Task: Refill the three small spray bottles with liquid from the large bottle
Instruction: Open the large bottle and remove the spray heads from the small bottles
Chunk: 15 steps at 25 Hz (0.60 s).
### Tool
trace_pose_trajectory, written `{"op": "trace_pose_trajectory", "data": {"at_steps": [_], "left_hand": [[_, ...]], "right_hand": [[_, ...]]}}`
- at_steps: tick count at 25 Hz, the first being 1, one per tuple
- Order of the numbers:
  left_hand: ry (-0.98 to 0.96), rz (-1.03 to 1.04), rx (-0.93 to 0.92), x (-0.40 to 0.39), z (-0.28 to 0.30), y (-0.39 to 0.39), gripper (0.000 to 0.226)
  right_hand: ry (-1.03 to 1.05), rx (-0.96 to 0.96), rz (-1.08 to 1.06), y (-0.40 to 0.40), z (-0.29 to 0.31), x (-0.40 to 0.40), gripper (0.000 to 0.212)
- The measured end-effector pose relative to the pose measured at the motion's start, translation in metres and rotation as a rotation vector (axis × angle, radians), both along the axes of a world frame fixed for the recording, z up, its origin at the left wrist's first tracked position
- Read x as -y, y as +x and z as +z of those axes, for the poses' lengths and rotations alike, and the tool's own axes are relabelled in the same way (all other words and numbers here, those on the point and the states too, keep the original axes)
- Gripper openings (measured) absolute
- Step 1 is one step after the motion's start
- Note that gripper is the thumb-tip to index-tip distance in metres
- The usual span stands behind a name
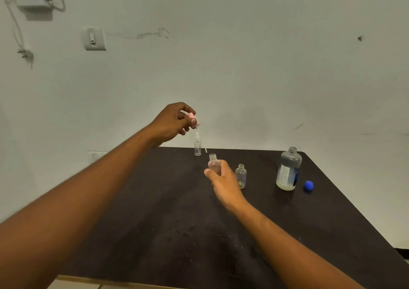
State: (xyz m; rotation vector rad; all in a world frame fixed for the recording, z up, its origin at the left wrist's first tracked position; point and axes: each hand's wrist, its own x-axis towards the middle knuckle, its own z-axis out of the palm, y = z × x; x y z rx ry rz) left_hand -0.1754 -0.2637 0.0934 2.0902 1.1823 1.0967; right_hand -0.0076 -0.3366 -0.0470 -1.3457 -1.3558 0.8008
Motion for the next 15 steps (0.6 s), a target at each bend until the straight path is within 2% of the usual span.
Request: {"op": "trace_pose_trajectory", "data": {"at_steps": [6, 15], "left_hand": [[-0.025, 0.08, 0.074, -0.017, -0.023, -0.027, 0.019], [-0.119, 0.095, -0.01, -0.048, -0.08, -0.043, 0.014]], "right_hand": [[0.002, 0.029, 0.003, 0.003, -0.013, -0.019, 0.019], [-0.064, 0.147, -0.069, -0.009, -0.02, -0.064, 0.031]]}}
